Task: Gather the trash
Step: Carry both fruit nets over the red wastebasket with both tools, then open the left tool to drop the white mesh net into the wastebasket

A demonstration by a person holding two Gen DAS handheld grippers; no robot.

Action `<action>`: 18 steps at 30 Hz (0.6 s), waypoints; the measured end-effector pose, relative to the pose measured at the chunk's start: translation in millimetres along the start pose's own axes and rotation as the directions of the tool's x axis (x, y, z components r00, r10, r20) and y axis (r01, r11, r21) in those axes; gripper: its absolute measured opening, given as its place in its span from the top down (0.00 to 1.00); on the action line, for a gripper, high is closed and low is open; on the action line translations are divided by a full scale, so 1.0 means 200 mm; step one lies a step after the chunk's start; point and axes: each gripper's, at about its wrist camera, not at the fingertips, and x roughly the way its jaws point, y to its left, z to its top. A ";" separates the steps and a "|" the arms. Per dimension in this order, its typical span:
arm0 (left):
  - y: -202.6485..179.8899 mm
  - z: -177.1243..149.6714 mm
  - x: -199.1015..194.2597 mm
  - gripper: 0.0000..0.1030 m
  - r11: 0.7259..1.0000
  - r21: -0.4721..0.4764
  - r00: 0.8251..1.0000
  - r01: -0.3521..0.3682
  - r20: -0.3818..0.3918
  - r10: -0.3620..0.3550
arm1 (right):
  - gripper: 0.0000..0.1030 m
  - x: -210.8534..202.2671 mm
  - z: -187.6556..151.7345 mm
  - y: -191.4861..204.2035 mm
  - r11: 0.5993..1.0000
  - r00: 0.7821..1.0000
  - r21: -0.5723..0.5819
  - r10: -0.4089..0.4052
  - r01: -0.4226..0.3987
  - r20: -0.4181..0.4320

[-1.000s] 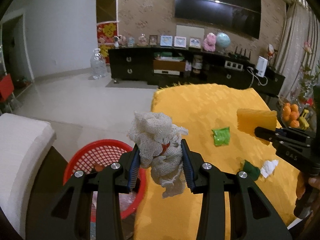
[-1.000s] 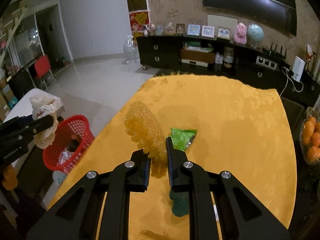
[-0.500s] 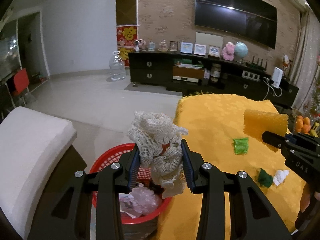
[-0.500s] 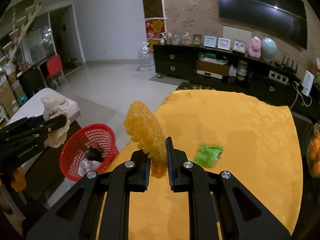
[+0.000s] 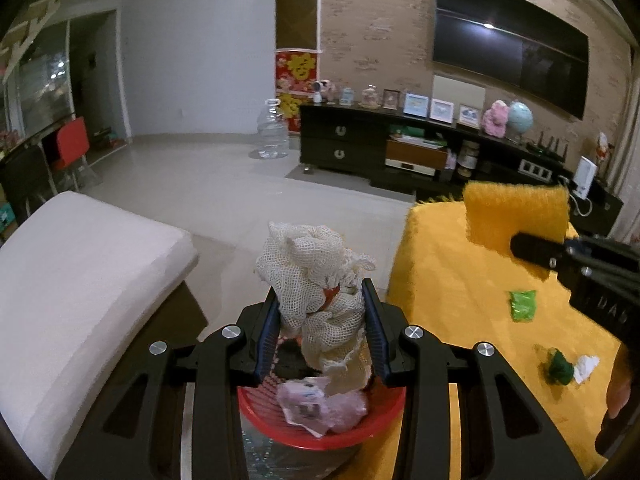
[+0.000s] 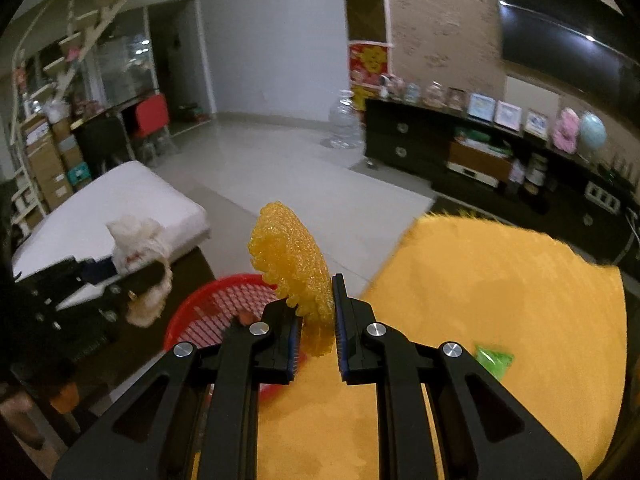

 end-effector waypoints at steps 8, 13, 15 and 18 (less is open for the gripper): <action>0.09 -0.03 0.05 0.65 0.999 -0.001 0.998 -0.051 -0.026 0.051 | 0.86 0.13 0.03 0.11 0.996 0.996 -0.032 0.086 -0.087 -0.022; 0.15 -0.04 0.10 0.65 0.998 -0.017 0.997 -0.066 -0.053 0.065 | 0.86 0.22 0.02 0.14 0.994 0.993 -0.034 0.106 -0.108 -0.057; 0.16 -0.05 0.12 0.65 0.998 -0.032 0.996 -0.055 -0.068 0.053 | 0.86 0.26 0.00 0.15 0.994 0.991 -0.030 0.106 -0.108 -0.077; 0.19 -0.07 0.13 0.65 0.998 -0.046 0.996 -0.042 -0.082 0.038 | 0.86 0.32 -0.03 0.16 0.994 0.989 -0.028 0.100 -0.103 -0.108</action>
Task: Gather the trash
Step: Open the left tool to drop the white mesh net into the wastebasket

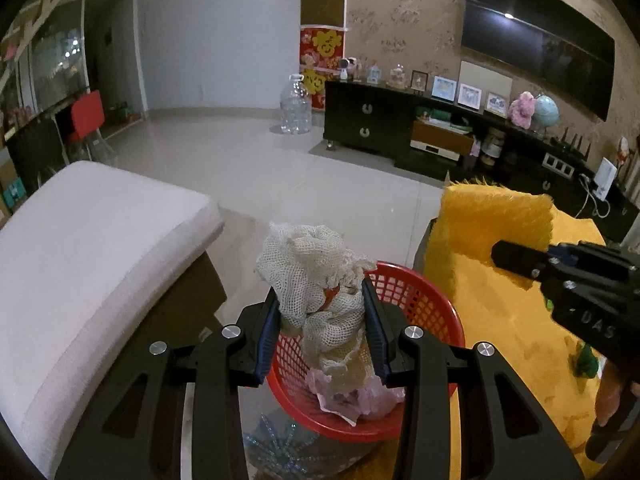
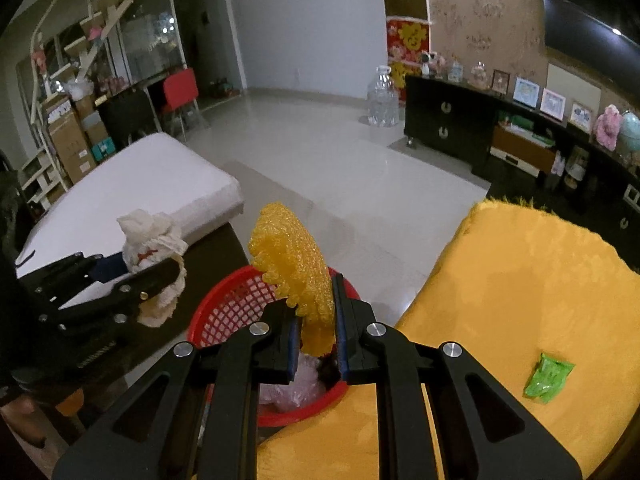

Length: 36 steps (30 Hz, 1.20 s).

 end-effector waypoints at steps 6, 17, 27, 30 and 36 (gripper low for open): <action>0.04 -0.01 0.05 0.65 0.999 -0.032 0.999 0.041 -0.029 -0.042 | 0.86 0.07 -0.04 0.03 1.000 0.999 -0.012 0.001 -0.001 -0.039; 0.02 -0.09 0.18 0.64 1.000 -0.007 0.995 0.019 -0.102 -0.019 | 0.86 0.22 -0.10 0.01 1.000 0.992 -0.018 -0.009 0.007 -0.123; 0.00 -0.14 0.23 0.64 1.000 0.008 0.990 0.016 -0.140 -0.014 | 0.85 0.34 -0.17 -0.01 1.000 0.980 0.002 -0.001 0.001 -0.198; -0.01 -0.15 0.24 0.63 1.000 0.013 0.989 0.019 -0.146 -0.017 | 0.84 0.33 -0.17 0.00 1.000 0.981 0.003 0.005 -0.005 -0.195; -0.01 -0.15 0.25 0.58 1.000 0.013 0.988 0.025 -0.150 -0.022 | 0.69 0.31 -0.17 -0.02 0.999 0.982 0.033 0.023 -0.017 -0.187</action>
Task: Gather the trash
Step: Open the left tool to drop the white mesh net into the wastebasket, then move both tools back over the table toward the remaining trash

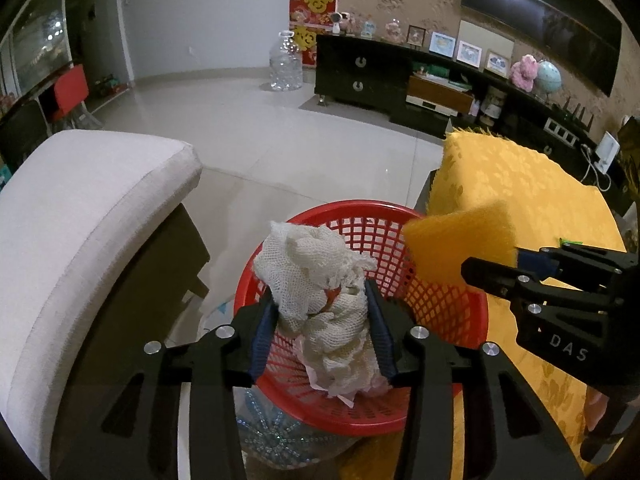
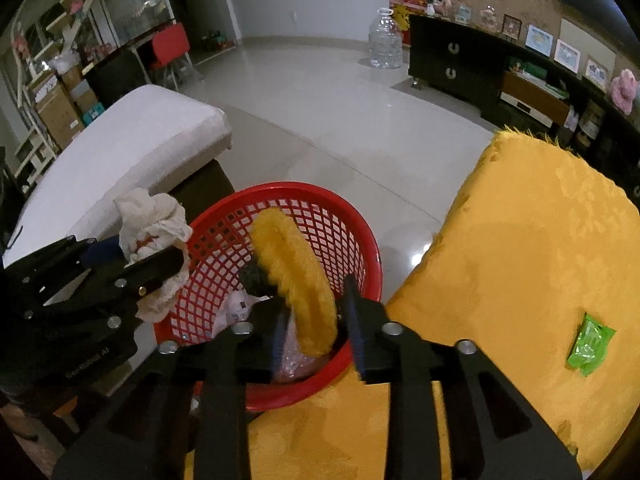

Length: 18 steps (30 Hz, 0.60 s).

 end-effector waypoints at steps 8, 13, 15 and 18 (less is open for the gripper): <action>0.00 0.01 -0.05 0.31 1.000 -0.010 1.000 0.015 0.024 -0.014 | 0.56 -0.08 0.01 -0.03 1.000 0.999 0.026 0.002 -0.003 0.035; 0.02 0.03 -0.10 0.24 0.999 -0.028 0.998 0.024 0.056 -0.023 | 0.55 -0.15 0.02 -0.07 0.999 0.998 0.050 -0.008 0.004 0.070; 0.02 0.04 -0.12 0.23 0.999 -0.033 0.997 0.027 0.068 -0.025 | 0.55 -0.17 0.03 -0.09 0.998 0.996 0.058 -0.015 0.011 0.084; 0.02 0.05 -0.14 0.22 0.999 -0.034 0.996 0.025 0.085 -0.022 | 0.52 -0.21 0.03 -0.11 0.997 0.993 0.065 -0.038 0.031 0.107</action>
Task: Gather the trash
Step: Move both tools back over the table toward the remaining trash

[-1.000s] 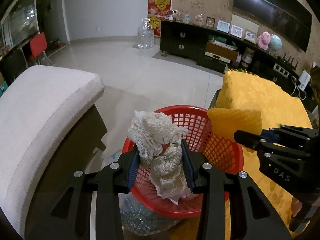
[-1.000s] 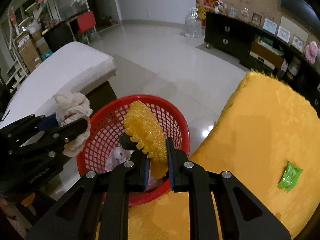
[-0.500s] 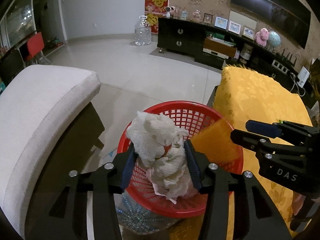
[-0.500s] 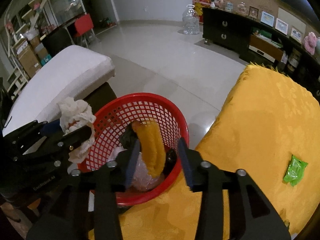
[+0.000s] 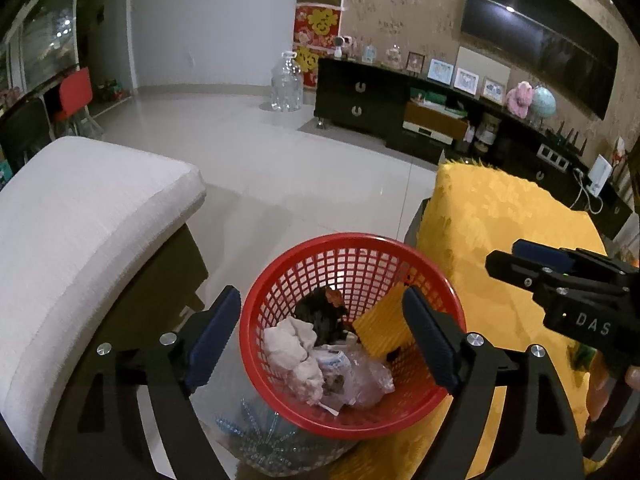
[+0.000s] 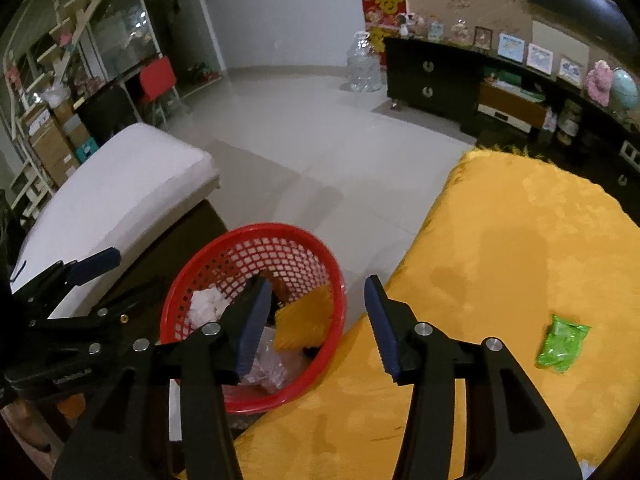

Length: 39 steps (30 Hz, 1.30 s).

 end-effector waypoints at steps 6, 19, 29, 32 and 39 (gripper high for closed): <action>-0.06 0.01 -0.05 0.21 0.997 0.053 0.998 -0.051 0.050 0.048 | 0.44 -0.08 0.02 -0.03 0.999 0.997 0.016 -0.046 0.045 0.060; -0.20 0.02 -0.11 0.20 0.992 0.121 0.995 -0.032 0.095 0.021 | 0.21 -0.28 -0.02 -0.12 0.992 0.978 0.048 -0.124 0.118 0.167; -0.35 0.01 -0.15 0.17 0.986 0.164 0.994 0.008 0.110 -0.026 | 0.19 -0.47 -0.11 -0.26 0.973 0.953 0.076 -0.228 0.217 0.198; -0.40 0.01 -0.16 0.17 0.984 0.174 0.993 0.025 0.110 -0.045 | 0.19 -0.52 -0.14 -0.30 0.966 0.944 0.083 -0.258 0.246 0.204; -0.53 -0.02 -0.18 0.17 0.974 0.216 0.990 0.066 0.105 -0.090 | 0.19 -0.66 -0.29 -0.40 0.934 0.913 0.135 -0.352 0.330 0.204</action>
